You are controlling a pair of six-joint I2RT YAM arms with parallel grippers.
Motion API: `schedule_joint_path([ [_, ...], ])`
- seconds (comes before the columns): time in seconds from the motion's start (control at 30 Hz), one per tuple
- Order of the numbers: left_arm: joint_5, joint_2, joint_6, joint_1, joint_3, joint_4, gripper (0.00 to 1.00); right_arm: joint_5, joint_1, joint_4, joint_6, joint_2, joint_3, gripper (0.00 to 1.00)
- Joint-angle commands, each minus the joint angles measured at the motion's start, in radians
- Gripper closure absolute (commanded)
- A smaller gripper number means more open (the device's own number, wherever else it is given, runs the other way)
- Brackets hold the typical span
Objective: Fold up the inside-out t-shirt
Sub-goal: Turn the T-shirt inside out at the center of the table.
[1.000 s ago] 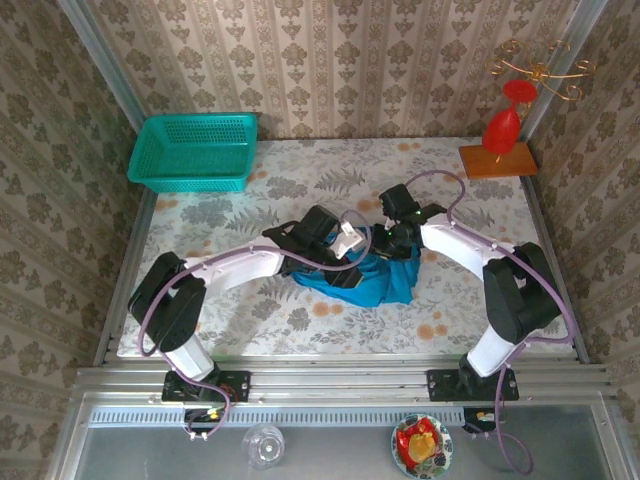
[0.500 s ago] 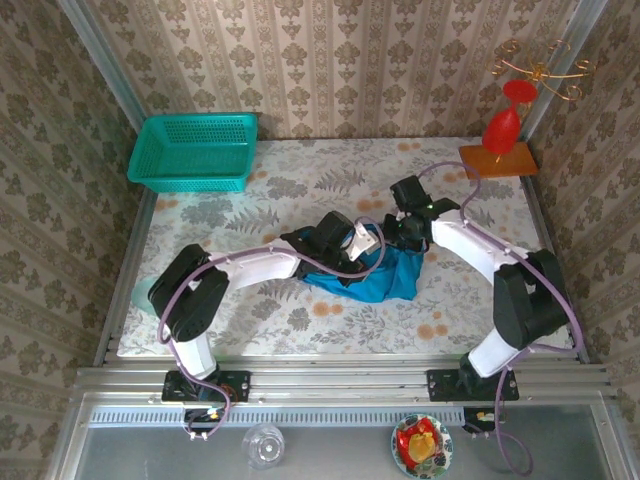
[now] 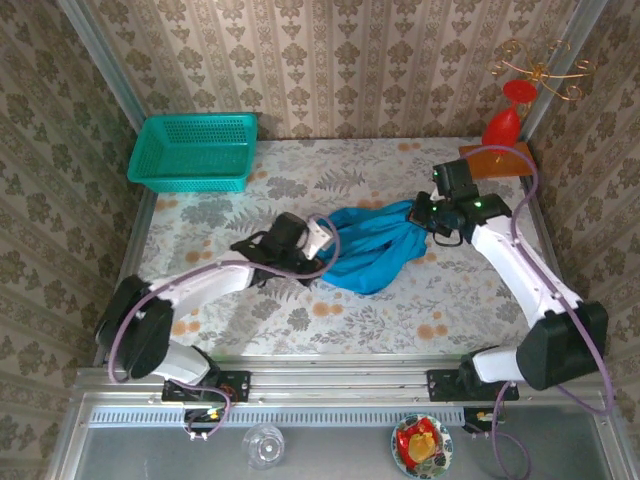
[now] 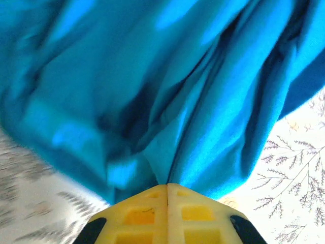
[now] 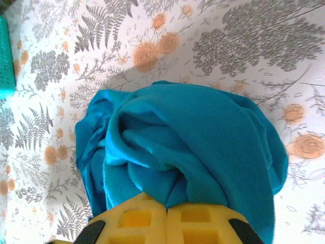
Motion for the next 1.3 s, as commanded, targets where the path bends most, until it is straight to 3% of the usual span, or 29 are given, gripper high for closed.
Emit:
schedule_joint_path([
  [0.0, 0.015, -0.114, 0.040, 0.104, -0.044, -0.079, 1.00, 0.059, -0.029, -0.081, -0.025, -0.087, -0.002, 1.00],
  [0.13, 0.072, -0.208, 0.038, 0.265, -0.085, -0.117, 1.00, 0.109, -0.066, -0.128, -0.030, -0.126, -0.038, 1.00],
  [0.3, 0.145, -0.107, -0.082, 0.330, -0.050, -0.118, 1.00, 0.110, -0.085, -0.123, -0.022, -0.068, -0.133, 1.00],
  [0.33, 0.163, -0.082, -0.095, 0.319, -0.040, -0.110, 1.00, 0.084, -0.084, -0.122, -0.024, -0.044, -0.145, 1.00],
  [0.4, 0.163, -0.062, -0.103, 0.286, -0.026, -0.087, 1.00, 0.058, -0.072, -0.134, -0.032, -0.016, -0.147, 0.84],
  [0.47, 0.152, -0.059, -0.106, 0.229, 0.001, -0.076, 0.87, 0.106, -0.032, -0.149, -0.052, -0.017, -0.134, 0.63],
  [0.6, 0.158, -0.011, -0.105, 0.145, 0.100, -0.073, 0.60, 0.171, 0.038, -0.187, -0.132, -0.015, -0.075, 0.50],
  [0.83, 0.147, 0.186, -0.109, -0.014, 0.292, -0.083, 0.52, 0.093, 0.172, -0.205, -0.345, 0.122, 0.025, 0.42],
  [1.13, 0.246, 0.332, -0.193, -0.032, 0.236, 0.037, 0.60, -0.032, 0.184, -0.164, -0.410, 0.341, 0.061, 0.38],
  [1.2, 0.265, 0.331, -0.210, -0.030, 0.190, 0.067, 0.59, -0.011, 0.183, -0.170, -0.396, 0.380, 0.065, 0.42],
  [1.27, 0.261, 0.329, -0.217, -0.029, 0.152, 0.075, 0.59, 0.008, 0.186, -0.184, -0.384, 0.391, 0.078, 0.52],
])
